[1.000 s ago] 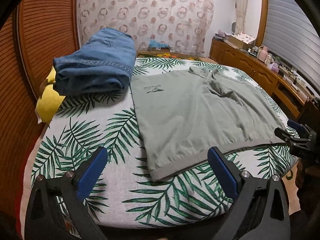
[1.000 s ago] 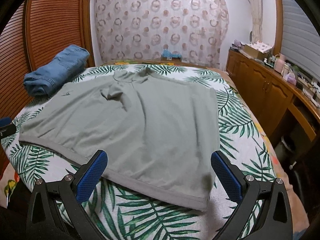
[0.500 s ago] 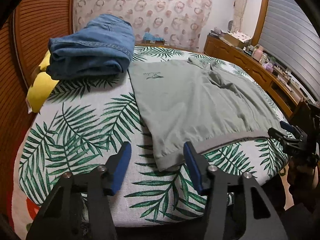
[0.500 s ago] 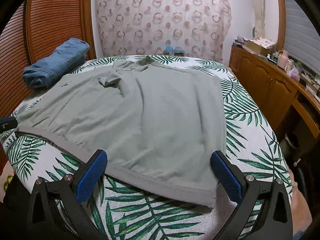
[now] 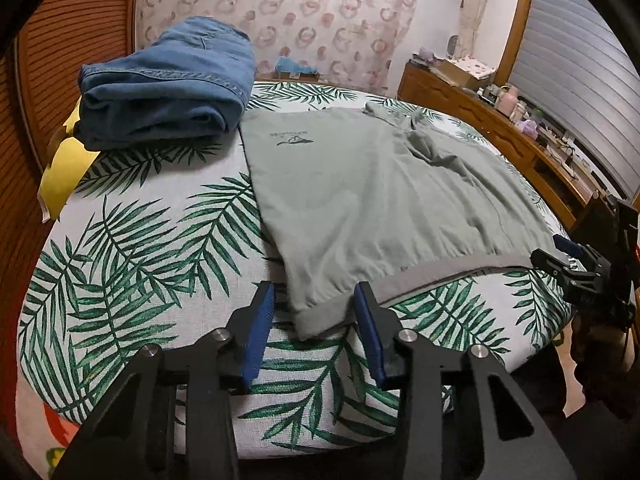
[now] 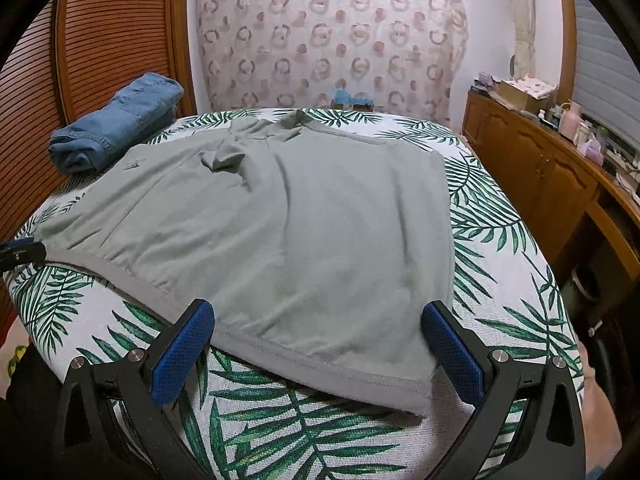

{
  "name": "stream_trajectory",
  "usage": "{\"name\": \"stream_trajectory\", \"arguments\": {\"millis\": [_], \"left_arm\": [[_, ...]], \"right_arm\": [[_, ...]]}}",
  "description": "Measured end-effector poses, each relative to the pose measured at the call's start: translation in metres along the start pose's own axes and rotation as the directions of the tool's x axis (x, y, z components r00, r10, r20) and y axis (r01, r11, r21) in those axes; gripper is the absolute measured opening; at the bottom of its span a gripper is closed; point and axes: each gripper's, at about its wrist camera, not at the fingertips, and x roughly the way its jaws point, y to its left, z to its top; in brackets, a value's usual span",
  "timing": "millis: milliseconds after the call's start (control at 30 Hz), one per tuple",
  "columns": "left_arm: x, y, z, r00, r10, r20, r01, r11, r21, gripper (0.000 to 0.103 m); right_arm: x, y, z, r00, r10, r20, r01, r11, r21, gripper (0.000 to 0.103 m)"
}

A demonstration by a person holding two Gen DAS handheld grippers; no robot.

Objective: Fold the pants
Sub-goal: 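Close the left gripper on the shorts' corner, then lift the corner with the left gripper, fold it over, and release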

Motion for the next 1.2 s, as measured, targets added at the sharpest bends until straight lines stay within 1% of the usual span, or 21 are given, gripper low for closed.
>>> {"name": "stream_trajectory", "arguments": {"millis": [33, 100, 233, 267, 300, 400, 467, 600, 700, 767, 867, 967, 1100, 1200], "left_arm": [[0.001, -0.002, 0.001, 1.0, 0.0, -0.001, 0.0, 1.0, 0.01, 0.033], [0.001, -0.003, 0.002, 1.0, -0.02, 0.004, 0.02, 1.0, 0.012, 0.015], [-0.007, -0.008, 0.011, 0.997, -0.069, 0.034, 0.069, 0.997, 0.018, 0.011], [-0.01, -0.011, 0.014, 0.996, -0.077, 0.043, 0.076, 0.997, 0.026, 0.008], [-0.013, -0.014, 0.017, 0.995, -0.085, 0.05, 0.083, 0.996, 0.036, 0.006], [-0.021, -0.027, 0.027, 0.991, -0.112, 0.071, 0.107, 0.992, 0.072, 0.006], [-0.024, -0.037, 0.035, 0.987, -0.14, 0.077, 0.132, 0.986, 0.096, 0.006], [-0.023, -0.055, 0.05, 0.983, -0.162, 0.085, 0.149, 0.978, 0.148, 0.005], [-0.02, -0.067, 0.059, 0.979, -0.187, 0.083, 0.171, 0.97, 0.171, 0.005], [-0.016, -0.076, 0.067, 0.976, -0.201, 0.081, 0.183, 0.965, 0.188, 0.005], [-0.011, -0.088, 0.075, 0.974, -0.215, 0.072, 0.197, 0.96, 0.2, 0.005], [-0.004, -0.1, 0.084, 0.973, -0.223, 0.059, 0.205, 0.954, 0.216, 0.005], [-0.003, -0.119, 0.095, 0.967, -0.25, 0.053, 0.231, 0.943, 0.24, 0.005], [-0.004, -0.135, 0.101, 0.959, -0.28, 0.049, 0.258, 0.93, 0.262, 0.005]], "right_arm": [[0.0, 0.0, 0.0, 1.0, 0.001, 0.0, -0.001, 1.0, -0.003, 0.103], [0.008, 0.001, 0.008, 1.0, 0.003, -0.001, -0.003, 1.0, -0.012, 0.103], [0.009, 0.001, 0.008, 1.0, 0.009, -0.004, -0.009, 1.0, -0.021, 0.103], [0.009, 0.001, 0.008, 1.0, 0.01, -0.006, -0.01, 1.0, -0.021, 0.103], [0.01, 0.0, 0.008, 1.0, 0.011, -0.01, -0.011, 1.0, -0.02, 0.103], [0.008, 0.001, 0.01, 0.999, 0.015, -0.035, -0.016, 1.0, -0.021, 0.103], [0.006, 0.0, 0.012, 0.999, 0.021, -0.043, -0.023, 0.999, -0.027, 0.1], [0.0, -0.006, 0.013, 0.998, 0.032, -0.047, -0.033, 0.999, -0.021, 0.094], [-0.002, -0.012, 0.015, 0.998, 0.04, -0.05, -0.04, 0.999, -0.009, 0.084], [-0.001, -0.015, 0.015, 0.997, 0.047, -0.056, -0.047, 0.999, -0.001, 0.076], [-0.002, -0.016, 0.014, 0.997, 0.045, -0.064, -0.046, 0.999, -0.009, 0.066], [-0.004, -0.02, 0.016, 0.997, 0.045, -0.064, -0.045, 0.999, -0.009, 0.062], [-0.007, -0.022, 0.018, 0.997, 0.039, -0.059, -0.039, 0.999, -0.001, 0.06], [-0.011, -0.027, 0.017, 0.997, 0.043, -0.056, -0.043, 0.999, 0.013, 0.054]]}}
